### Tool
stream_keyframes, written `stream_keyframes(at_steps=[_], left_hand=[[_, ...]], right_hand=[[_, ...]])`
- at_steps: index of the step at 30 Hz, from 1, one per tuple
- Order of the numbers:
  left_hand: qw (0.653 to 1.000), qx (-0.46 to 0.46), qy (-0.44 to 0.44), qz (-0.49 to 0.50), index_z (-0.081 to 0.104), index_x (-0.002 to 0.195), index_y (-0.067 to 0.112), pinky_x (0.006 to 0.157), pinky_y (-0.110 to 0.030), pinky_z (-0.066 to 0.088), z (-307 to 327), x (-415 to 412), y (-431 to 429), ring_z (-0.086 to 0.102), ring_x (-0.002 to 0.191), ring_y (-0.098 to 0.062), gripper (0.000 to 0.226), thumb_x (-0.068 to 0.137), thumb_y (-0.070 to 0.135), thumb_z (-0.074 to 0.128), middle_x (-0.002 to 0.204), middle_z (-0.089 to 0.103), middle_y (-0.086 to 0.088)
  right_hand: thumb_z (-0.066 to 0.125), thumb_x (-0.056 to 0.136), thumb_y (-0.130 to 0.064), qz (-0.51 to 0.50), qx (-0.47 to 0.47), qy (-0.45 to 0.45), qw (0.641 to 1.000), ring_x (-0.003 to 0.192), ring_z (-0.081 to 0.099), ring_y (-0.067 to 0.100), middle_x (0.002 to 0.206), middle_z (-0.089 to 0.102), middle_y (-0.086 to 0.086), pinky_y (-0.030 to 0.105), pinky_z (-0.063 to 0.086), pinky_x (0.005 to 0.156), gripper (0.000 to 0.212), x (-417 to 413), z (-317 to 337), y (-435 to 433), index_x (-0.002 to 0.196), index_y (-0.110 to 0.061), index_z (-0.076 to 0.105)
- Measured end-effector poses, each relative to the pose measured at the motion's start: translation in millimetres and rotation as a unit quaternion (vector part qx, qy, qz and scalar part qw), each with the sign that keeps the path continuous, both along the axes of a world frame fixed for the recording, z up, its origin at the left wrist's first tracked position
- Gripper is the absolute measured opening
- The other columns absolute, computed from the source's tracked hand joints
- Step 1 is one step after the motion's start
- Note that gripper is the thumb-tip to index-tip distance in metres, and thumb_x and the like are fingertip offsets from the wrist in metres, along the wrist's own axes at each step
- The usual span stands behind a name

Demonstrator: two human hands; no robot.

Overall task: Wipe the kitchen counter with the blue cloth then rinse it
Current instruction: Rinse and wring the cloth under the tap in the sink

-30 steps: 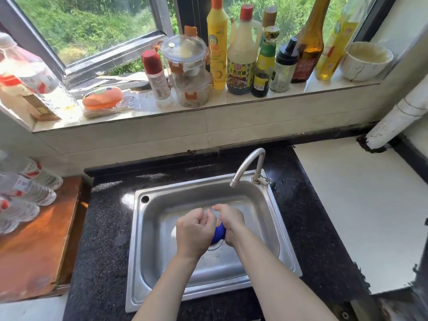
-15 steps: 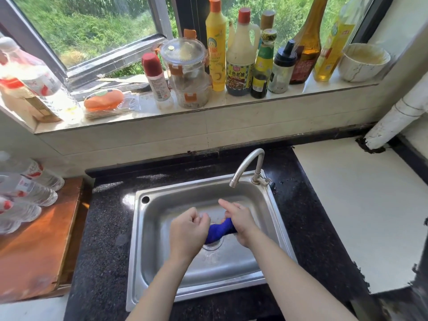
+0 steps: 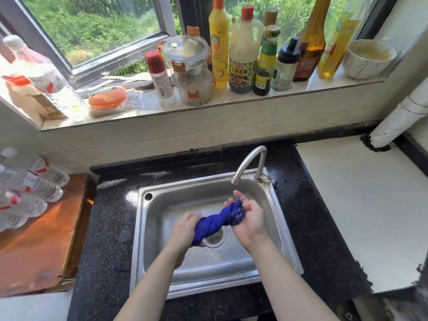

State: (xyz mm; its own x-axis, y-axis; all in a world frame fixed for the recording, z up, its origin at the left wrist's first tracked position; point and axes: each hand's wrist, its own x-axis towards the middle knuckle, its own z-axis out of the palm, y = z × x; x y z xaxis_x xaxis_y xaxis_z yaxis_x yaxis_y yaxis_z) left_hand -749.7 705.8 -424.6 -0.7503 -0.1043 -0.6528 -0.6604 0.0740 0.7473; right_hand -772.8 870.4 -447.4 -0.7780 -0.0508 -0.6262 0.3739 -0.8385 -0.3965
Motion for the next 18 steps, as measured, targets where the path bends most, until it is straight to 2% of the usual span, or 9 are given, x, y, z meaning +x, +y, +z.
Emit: stream_keyframes(at_steps=[2, 4, 6, 8, 11, 13, 16, 18], left_hand=[[0.999, 0.037, 0.006, -0.017, 0.059, 0.108, 0.003, 0.063, -0.03, 0.052, -2, 1, -3, 0.058, 0.076, -0.022, 0.017, 0.091, 0.006, 0.062, 0.103, 0.063, -0.014], [0.995, 0.097, 0.002, -0.018, 0.059, 0.108, 0.001, 0.073, -0.035, 0.049, -4, 2, -8, 0.06, 0.08, -0.026, 0.038, 0.073, 0.005, 0.072, 0.107, 0.064, -0.022], [0.987, 0.161, -0.004, -0.019, 0.058, 0.106, -0.001, 0.069, -0.033, 0.053, -2, 0, -11, 0.064, 0.078, -0.028, 0.046, 0.063, 0.003, 0.072, 0.106, 0.065, -0.025], [0.981, 0.187, -0.01, -0.059, 0.059, 0.102, 0.001, 0.059, -0.028, 0.053, 1, -1, -9, 0.067, 0.073, -0.027, 0.042, 0.064, -0.002, 0.077, 0.101, 0.066, -0.024], [0.985, 0.105, 0.006, -0.136, 0.06, 0.094, 0.006, 0.052, -0.029, 0.049, 0, 1, -2, 0.064, 0.065, -0.025, 0.036, 0.068, -0.008, 0.081, 0.088, 0.067, -0.019], [0.986, 0.026, 0.04, -0.161, 0.058, 0.092, 0.01, 0.054, -0.031, 0.05, -5, 3, 1, 0.061, 0.063, -0.021, 0.039, 0.063, 0.002, 0.084, 0.083, 0.066, -0.013], [0.973, -0.05, 0.103, -0.201, 0.05, 0.091, 0.014, 0.056, -0.03, 0.048, -12, 4, -2, 0.058, 0.06, -0.018, 0.039, 0.069, 0.015, 0.083, 0.076, 0.063, -0.005], [0.957, -0.084, 0.14, -0.239, 0.045, 0.09, 0.014, 0.055, -0.029, 0.047, -17, 7, -1, 0.058, 0.055, -0.016, 0.036, 0.078, 0.013, 0.079, 0.066, 0.064, 0.003]], right_hand=[[0.033, 0.102, -0.005, 0.02, 0.023, 0.01, 0.999, 0.091, 0.057, 0.024, 0.097, 0.058, 0.014, 0.036, 0.048, 0.081, 0.03, 3, -2, -2, 0.122, -0.006, 0.055], [0.045, 0.105, -0.01, 0.042, 0.064, 0.025, 0.997, 0.098, 0.061, 0.023, 0.104, 0.065, 0.012, 0.035, 0.052, 0.083, 0.028, 7, -10, -2, 0.132, -0.009, 0.053], [0.061, 0.098, -0.02, 0.05, 0.102, 0.043, 0.993, 0.102, 0.066, 0.02, 0.108, 0.071, 0.007, 0.033, 0.055, 0.081, 0.036, 9, -13, 1, 0.133, -0.012, 0.054], [0.07, 0.089, -0.029, 0.059, 0.12, 0.05, 0.99, 0.096, 0.069, 0.016, 0.101, 0.073, 0.001, 0.03, 0.055, 0.08, 0.042, 9, -10, 5, 0.125, -0.011, 0.06], [0.075, 0.083, -0.032, 0.07, 0.125, 0.043, 0.989, 0.085, 0.065, 0.012, 0.089, 0.07, 0.0, 0.023, 0.052, 0.078, 0.031, 9, -7, 6, 0.102, -0.01, 0.065], [0.079, 0.08, -0.03, 0.066, 0.115, 0.043, 0.99, 0.087, 0.067, 0.014, 0.09, 0.069, 0.003, 0.021, 0.054, 0.075, 0.034, 8, -9, 5, 0.099, -0.01, 0.058], [0.076, 0.087, -0.026, 0.049, 0.09, 0.046, 0.994, 0.097, 0.071, 0.022, 0.097, 0.071, 0.007, 0.03, 0.057, 0.082, 0.03, 5, -11, 5, 0.099, -0.014, 0.051], [0.071, 0.092, -0.026, 0.05, 0.097, 0.041, 0.993, 0.09, 0.072, 0.024, 0.089, 0.07, 0.006, 0.036, 0.057, 0.085, 0.022, 3, -9, 5, 0.095, -0.015, 0.051]])
